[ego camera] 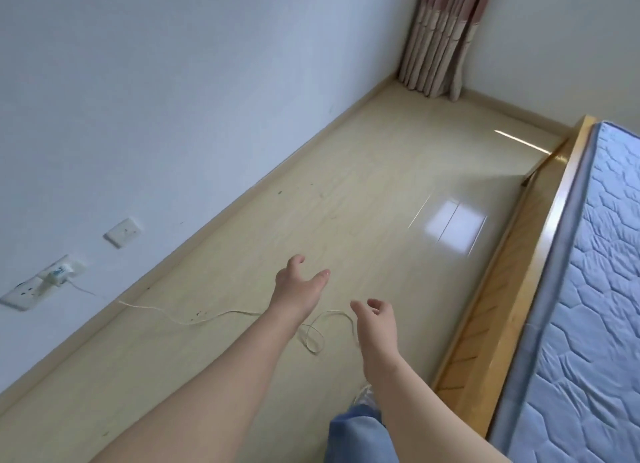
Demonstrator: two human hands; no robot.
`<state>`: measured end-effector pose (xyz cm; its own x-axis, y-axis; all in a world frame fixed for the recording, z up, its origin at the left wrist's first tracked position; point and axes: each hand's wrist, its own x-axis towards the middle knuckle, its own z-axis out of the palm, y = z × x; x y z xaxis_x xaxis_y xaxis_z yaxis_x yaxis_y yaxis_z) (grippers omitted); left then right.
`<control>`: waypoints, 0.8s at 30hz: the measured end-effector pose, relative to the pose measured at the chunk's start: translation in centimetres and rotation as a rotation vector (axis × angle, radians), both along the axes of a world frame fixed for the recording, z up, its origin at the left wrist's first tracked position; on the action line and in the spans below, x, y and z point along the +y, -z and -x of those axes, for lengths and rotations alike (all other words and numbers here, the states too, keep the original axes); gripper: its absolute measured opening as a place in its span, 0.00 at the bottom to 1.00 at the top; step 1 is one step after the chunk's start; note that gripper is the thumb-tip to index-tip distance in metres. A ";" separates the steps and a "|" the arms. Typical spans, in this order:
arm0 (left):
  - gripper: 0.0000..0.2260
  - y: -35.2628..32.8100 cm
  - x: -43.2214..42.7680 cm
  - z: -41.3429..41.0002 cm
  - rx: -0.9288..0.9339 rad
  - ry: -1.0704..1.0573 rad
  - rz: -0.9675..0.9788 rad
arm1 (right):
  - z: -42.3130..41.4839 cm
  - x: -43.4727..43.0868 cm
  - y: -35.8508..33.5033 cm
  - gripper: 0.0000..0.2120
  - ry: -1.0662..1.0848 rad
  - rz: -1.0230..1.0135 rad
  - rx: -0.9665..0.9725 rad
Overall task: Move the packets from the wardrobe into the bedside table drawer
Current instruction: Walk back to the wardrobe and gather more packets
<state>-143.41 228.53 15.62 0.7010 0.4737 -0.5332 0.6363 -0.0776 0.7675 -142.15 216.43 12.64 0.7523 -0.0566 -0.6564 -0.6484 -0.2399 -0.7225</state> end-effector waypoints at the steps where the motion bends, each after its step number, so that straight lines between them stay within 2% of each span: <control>1: 0.27 0.0 -1.0 -3.0 0.006 0.018 0.006 | -3.0 -1.0 -0.2 0.21 0.021 -0.005 -0.008; 7: 0.27 0.2 -4.8 -19.8 0.023 0.123 0.014 | -18.5 -4.2 -0.6 0.20 0.153 -0.072 -0.012; 11: 0.27 1.5 -5.2 -31.1 0.044 0.208 0.017 | -28.0 -4.7 -0.2 0.20 0.262 -0.111 0.018; 16: 0.27 2.4 -4.5 -47.8 0.001 0.380 0.032 | -43.2 -3.1 0.5 0.20 0.424 -0.134 -0.033; 19: 0.26 0.7 -2.3 -57.5 -0.027 0.454 -0.010 | -52.2 0.1 -1.0 0.20 0.440 -0.159 -0.026; 24: 0.25 -1.2 0.4 -69.7 -0.025 0.452 -0.021 | -65.0 3.4 -3.7 0.20 0.410 -0.214 -0.064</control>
<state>-73.71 228.98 16.78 0.8526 0.1277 -0.5067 0.5160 -0.3590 0.7777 -77.15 219.82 16.35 0.7357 -0.2258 -0.6386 -0.6110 0.1857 -0.7696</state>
